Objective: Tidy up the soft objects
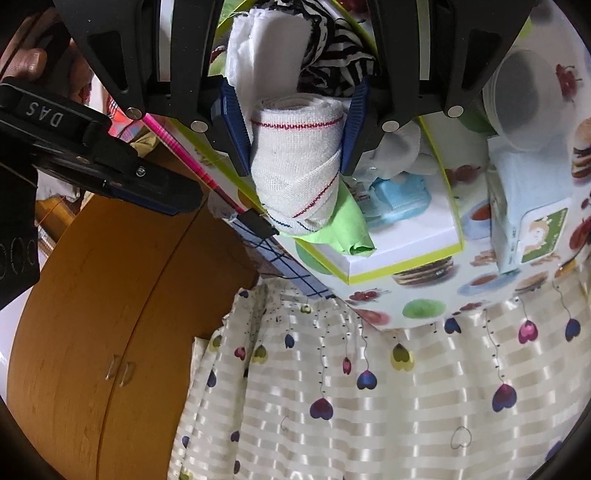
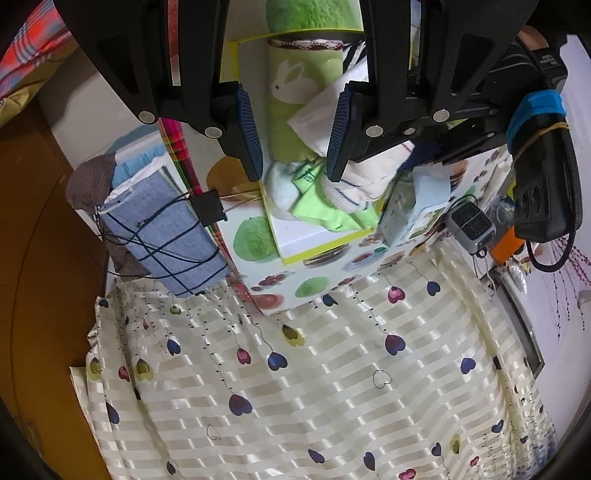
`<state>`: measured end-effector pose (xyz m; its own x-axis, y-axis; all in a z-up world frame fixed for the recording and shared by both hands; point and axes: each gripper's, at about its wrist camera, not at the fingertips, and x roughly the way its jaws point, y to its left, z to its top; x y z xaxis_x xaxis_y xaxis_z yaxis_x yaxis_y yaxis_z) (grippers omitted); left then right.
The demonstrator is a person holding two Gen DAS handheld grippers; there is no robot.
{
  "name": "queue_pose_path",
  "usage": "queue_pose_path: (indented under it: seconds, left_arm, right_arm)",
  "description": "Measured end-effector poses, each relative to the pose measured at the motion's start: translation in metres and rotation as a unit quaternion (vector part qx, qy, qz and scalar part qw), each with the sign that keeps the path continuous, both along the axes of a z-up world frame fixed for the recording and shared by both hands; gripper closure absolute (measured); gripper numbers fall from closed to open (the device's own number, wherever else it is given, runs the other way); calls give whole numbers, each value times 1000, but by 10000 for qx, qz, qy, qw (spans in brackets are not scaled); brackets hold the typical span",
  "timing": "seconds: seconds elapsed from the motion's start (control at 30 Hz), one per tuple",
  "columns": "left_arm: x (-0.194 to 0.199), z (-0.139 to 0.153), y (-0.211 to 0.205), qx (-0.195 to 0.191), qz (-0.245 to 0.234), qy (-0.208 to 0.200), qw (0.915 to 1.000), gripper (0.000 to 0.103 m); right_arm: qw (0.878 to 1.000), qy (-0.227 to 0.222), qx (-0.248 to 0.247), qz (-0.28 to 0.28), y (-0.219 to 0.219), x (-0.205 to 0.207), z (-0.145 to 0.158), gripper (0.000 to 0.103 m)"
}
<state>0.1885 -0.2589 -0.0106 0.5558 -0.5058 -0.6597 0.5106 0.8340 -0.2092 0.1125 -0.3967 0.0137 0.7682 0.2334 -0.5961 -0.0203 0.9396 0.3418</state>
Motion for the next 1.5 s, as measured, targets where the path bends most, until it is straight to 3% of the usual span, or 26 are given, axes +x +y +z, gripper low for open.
queue_pose_path:
  seconds: [0.63, 0.73, 0.83, 1.5]
  left_arm:
    - [-39, 34, 21, -88, 82, -431, 9990, 53]
    - [-50, 39, 27, -47, 179, -477, 9987, 53]
    - [-58, 42, 34, 24, 290, -505, 9983, 53]
    - [-123, 43, 69, 292, 774, -573, 9949, 53]
  right_arm:
    - [9999, -50, -122, 93, 10, -23, 10, 66]
    - [9996, -49, -214, 180, 21, -31, 13, 64]
    - [9989, -42, -353, 298, 32, -40, 16, 56]
    - [9918, 92, -1087, 671, 84, -93, 21, 55]
